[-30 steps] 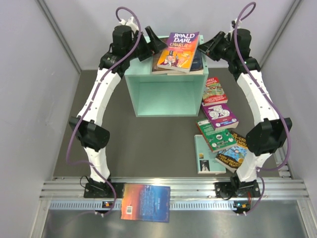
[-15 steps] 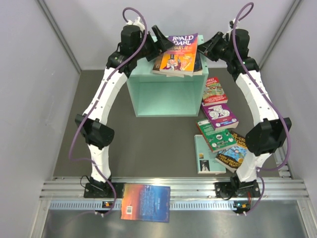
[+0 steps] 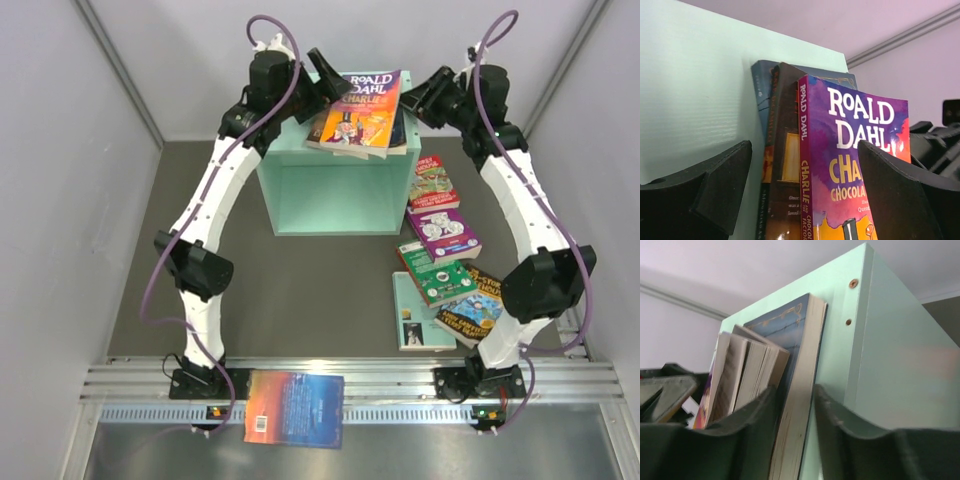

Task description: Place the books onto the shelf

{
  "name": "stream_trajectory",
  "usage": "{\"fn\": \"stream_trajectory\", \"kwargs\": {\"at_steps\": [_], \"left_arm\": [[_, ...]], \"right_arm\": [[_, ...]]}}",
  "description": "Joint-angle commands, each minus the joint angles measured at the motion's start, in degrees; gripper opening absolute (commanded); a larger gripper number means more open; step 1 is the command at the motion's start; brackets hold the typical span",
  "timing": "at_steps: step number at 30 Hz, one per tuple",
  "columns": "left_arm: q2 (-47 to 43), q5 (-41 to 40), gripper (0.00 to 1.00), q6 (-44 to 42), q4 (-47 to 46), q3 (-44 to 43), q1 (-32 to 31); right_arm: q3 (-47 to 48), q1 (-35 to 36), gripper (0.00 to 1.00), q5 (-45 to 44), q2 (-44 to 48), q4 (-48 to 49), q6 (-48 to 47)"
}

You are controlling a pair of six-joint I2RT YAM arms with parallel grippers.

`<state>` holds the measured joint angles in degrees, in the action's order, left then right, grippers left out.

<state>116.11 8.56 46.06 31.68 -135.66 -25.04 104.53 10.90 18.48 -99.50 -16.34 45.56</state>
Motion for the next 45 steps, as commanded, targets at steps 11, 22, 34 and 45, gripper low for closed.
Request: {"fn": "stream_trajectory", "kwargs": {"at_steps": [11,22,34,45], "left_arm": [[-8.3,-3.8,0.98,-3.9,4.4,2.3,5.8],[-20.5,-3.0,0.91,-5.6,4.5,17.7,5.7],[-23.3,-1.6,0.84,-4.8,3.4,23.2,4.6],[-21.7,-1.4,0.83,-4.0,2.4,23.0,1.7]], "right_arm": [[-4.5,-8.4,0.73,2.9,7.7,-6.0,-3.8],[-9.8,-8.4,0.1,5.3,17.7,-5.7,-2.5],[-14.3,-4.5,0.03,5.1,21.5,-4.6,-0.3],[-14.2,0.7,0.03,2.4,20.4,-7.6,-3.8]]}}
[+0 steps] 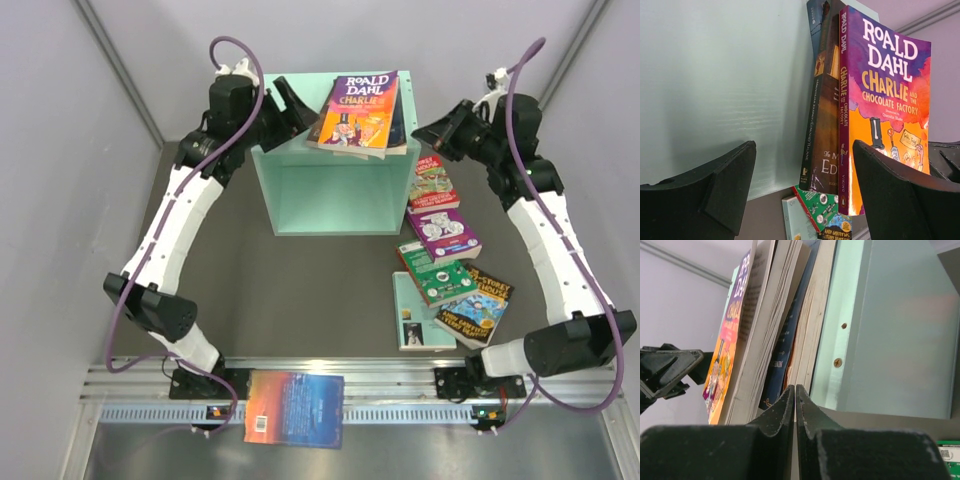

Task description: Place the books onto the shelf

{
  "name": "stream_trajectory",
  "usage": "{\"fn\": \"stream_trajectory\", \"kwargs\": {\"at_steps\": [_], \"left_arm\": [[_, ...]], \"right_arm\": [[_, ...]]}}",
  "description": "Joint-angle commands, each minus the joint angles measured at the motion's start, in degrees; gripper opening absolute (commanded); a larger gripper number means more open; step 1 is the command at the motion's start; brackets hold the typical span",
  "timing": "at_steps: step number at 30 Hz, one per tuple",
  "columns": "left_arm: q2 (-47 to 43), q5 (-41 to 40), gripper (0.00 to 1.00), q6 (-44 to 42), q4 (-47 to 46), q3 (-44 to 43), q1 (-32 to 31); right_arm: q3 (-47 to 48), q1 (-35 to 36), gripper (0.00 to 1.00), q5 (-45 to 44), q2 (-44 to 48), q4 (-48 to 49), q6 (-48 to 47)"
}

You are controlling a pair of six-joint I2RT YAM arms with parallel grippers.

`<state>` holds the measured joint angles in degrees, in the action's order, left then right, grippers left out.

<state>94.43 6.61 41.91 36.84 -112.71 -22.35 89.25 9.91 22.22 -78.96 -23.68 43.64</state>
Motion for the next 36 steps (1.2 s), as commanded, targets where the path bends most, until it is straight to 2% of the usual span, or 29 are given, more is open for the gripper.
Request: {"fn": "stream_trajectory", "kwargs": {"at_steps": [1,10,24,36], "left_arm": [[0.0,0.5,0.83,0.4,-2.8,0.0,-1.2],[2.0,0.9,0.82,1.3,-3.9,-1.8,-3.7],[7.0,1.0,0.82,1.9,-3.8,-9.7,-8.8],[9.1,-1.0,0.82,2.1,-2.3,-12.8,-10.9]], "right_arm": [[0.8,2.1,0.03,-1.6,-0.1,-0.4,-1.9],[0.0,4.9,0.02,-2.6,-0.7,-0.5,-2.0],[-0.1,5.2,0.01,-3.2,-1.5,-0.3,-1.4],[-1.5,5.2,0.0,-3.6,-0.7,0.6,-1.4]]}}
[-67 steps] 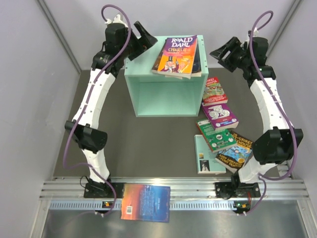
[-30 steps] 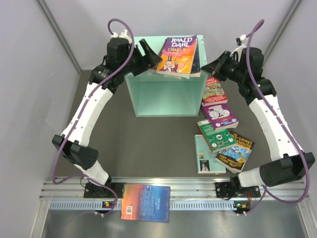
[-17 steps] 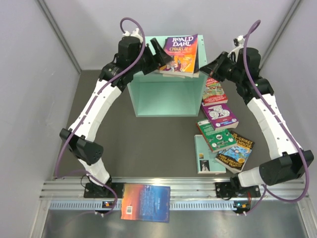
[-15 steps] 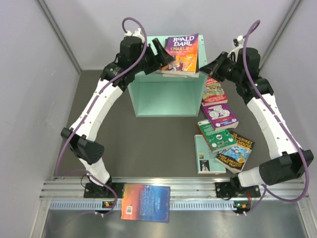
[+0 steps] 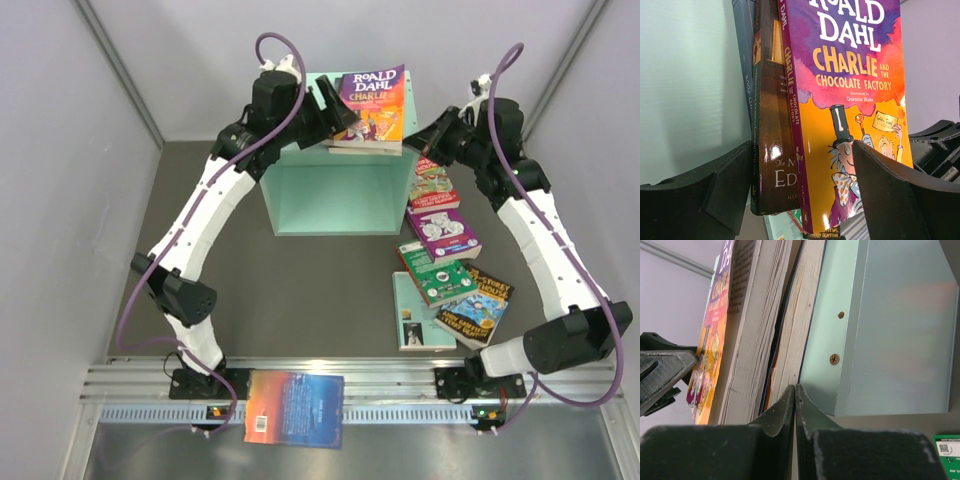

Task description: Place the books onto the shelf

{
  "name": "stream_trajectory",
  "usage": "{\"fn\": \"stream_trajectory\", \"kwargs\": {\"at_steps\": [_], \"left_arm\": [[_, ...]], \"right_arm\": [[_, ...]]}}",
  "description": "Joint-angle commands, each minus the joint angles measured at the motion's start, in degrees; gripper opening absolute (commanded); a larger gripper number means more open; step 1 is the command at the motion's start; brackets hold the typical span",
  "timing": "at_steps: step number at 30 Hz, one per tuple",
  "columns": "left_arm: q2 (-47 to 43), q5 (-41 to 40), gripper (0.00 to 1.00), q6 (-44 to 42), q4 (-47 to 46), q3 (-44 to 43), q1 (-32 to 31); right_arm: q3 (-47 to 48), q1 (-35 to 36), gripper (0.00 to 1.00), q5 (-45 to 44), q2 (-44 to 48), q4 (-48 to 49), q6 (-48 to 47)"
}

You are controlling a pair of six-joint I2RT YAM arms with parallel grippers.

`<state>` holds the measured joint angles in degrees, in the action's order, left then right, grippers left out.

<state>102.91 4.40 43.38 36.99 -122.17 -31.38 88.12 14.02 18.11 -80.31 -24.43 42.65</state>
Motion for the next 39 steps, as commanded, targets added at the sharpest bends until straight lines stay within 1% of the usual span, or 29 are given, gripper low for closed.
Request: {"fn": "stream_trajectory", "kwargs": {"at_steps": [1,3,6,10,14,16,17,18,20,21,24,25,31,39], "left_arm": [[0.6,1.0,0.82,0.3,-2.1,-3.4,-1.9],[0.0,-1.0,0.82,-0.5,-0.5,-3.9,-1.8],[-1.2,-1.9,0.84,-2.1,0.4,-5.2,-0.4],[-3.6,-0.5,0.86,-2.5,-0.4,-7.0,3.2],[-5.0,0.9,0.86,-2.7,-1.0,-7.5,7.5],[-5.4,0.5,0.8,-3.7,0.6,-7.4,8.5],[-5.7,0.5,0.75,-4.2,1.1,-6.6,8.6],[-6.1,0.5,0.64,-4.4,1.2,-5.8,8.6],[-6.8,1.0,0.49,-4.7,0.9,-2.5,8.6],[-7.6,1.1,0.3,-4.6,0.6,-1.3,8.5],[-8.4,1.6,0.03,-4.9,0.0,2.2,8.4],[-8.5,1.4,0.0,-5.1,0.1,2.6,8.0],[-7.7,-0.6,0.0,-7.3,2.3,4.1,6.6],[-6.7,-0.5,0.0,-7.3,1.5,5.4,6.2]], "right_arm": [[-0.2,1.1,0.0,0.4,0.8,1.2,-0.5],[0.0,1.0,0.0,-0.4,1.1,-0.1,-1.3],[0.3,1.1,0.0,-1.9,1.6,-1.8,-2.2],[-0.3,1.0,0.0,-2.8,2.5,-2.7,-3.0],[0.5,0.7,0.0,-3.3,2.5,-3.9,-3.7],[1.8,0.4,0.0,-3.8,2.5,-4.6,-4.1],[2.3,0.3,0.0,-4.5,2.4,-5.6,-4.4],[3.4,0.1,0.0,-4.7,2.4,-6.0,-4.5],[4.5,0.0,0.0,-4.8,2.1,-6.7,-4.8],[5.7,-0.1,0.0,-4.8,1.8,-7.3,-4.7],[7.7,0.0,0.0,-4.0,1.3,-7.5,-3.9],[7.9,0.0,0.0,-4.0,1.3,-7.6,-3.7],[10.4,0.4,0.0,-3.8,0.7,-8.0,-2.8],[11.5,1.2,0.0,-3.4,-0.4,-8.1,-2.3]]}}
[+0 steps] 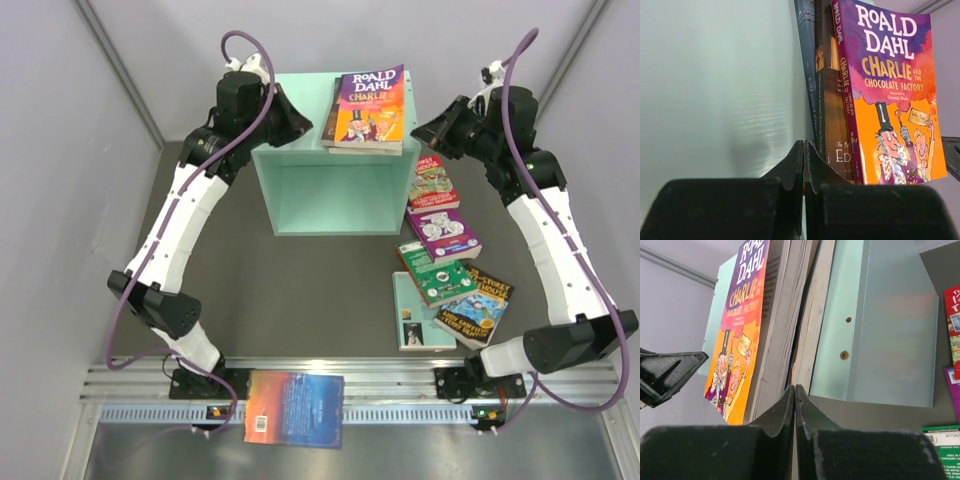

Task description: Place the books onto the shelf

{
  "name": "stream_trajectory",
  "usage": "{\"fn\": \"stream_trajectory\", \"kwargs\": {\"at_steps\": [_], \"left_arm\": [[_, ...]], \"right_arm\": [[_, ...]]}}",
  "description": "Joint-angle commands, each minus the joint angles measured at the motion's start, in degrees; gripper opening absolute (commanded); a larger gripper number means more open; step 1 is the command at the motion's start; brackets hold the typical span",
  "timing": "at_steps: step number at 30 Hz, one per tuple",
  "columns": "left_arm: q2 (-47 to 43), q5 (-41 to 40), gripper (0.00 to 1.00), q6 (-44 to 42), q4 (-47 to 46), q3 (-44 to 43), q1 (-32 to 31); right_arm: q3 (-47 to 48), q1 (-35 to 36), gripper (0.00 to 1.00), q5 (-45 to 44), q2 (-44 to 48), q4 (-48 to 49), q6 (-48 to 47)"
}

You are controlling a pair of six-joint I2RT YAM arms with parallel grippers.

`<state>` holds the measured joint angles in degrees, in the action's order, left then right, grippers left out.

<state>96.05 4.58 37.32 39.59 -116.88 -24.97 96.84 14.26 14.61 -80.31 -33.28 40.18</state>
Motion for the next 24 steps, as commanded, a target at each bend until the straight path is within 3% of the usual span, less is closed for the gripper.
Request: {"fn": "stream_trajectory", "kwargs": {"at_steps": [1,24], "left_arm": [[0.4,-0.6,0.0,-1.4,-1.3,0.1,-0.3],[4.9,0.2,0.0,-1.0,-2.2,-4.5,-4.8]], "right_arm": [[2.7,1.0,0.0,0.1,-0.4,0.8,0.2],[6.2,6.0,0.0,-2.0,-3.5,0.6,1.4]]}}
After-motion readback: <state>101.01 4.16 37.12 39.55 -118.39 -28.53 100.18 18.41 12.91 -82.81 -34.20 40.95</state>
